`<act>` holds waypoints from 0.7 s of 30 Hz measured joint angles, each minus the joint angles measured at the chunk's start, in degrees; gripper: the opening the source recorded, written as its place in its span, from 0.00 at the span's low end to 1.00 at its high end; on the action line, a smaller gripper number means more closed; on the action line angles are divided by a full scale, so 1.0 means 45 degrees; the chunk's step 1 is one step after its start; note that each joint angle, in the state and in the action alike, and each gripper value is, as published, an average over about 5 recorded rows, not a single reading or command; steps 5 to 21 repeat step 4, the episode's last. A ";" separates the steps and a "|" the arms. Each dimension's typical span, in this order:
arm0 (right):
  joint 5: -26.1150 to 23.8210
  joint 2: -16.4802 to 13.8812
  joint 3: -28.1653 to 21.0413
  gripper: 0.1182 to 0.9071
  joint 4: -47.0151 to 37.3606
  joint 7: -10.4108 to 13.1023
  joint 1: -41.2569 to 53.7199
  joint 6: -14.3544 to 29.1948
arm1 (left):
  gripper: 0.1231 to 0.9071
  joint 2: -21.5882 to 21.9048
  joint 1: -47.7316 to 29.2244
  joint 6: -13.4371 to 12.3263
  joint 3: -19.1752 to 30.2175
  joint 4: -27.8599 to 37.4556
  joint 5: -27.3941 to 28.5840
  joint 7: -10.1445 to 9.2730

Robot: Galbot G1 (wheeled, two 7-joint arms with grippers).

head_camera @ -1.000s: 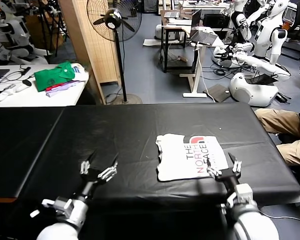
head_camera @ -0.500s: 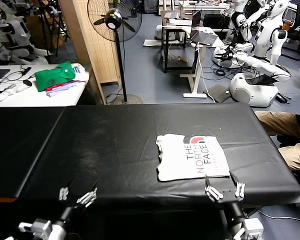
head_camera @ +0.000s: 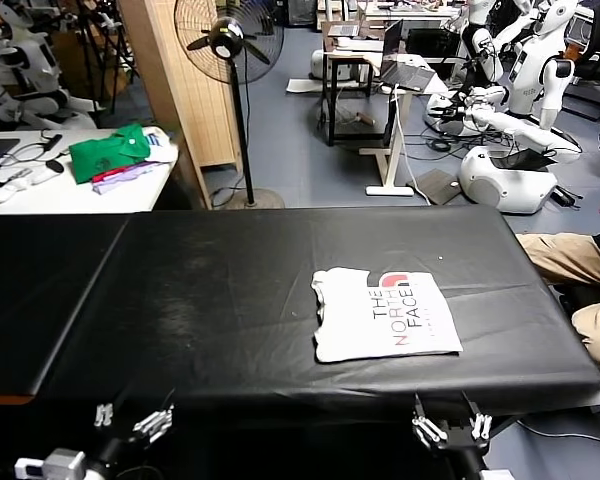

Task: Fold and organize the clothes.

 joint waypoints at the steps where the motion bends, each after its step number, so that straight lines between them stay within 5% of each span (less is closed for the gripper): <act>1: 0.0005 0.0001 0.0000 0.86 0.0002 0.0000 -0.0012 -0.0011 | 0.86 -0.0004 0.0056 0.0024 -0.0056 -0.0035 -0.0077 0.0017; 21: 0.0005 0.0001 -0.0002 0.86 0.0006 -0.0002 -0.0030 -0.0011 | 0.86 -0.0024 0.0163 0.0053 -0.0173 -0.0112 -0.0267 0.0038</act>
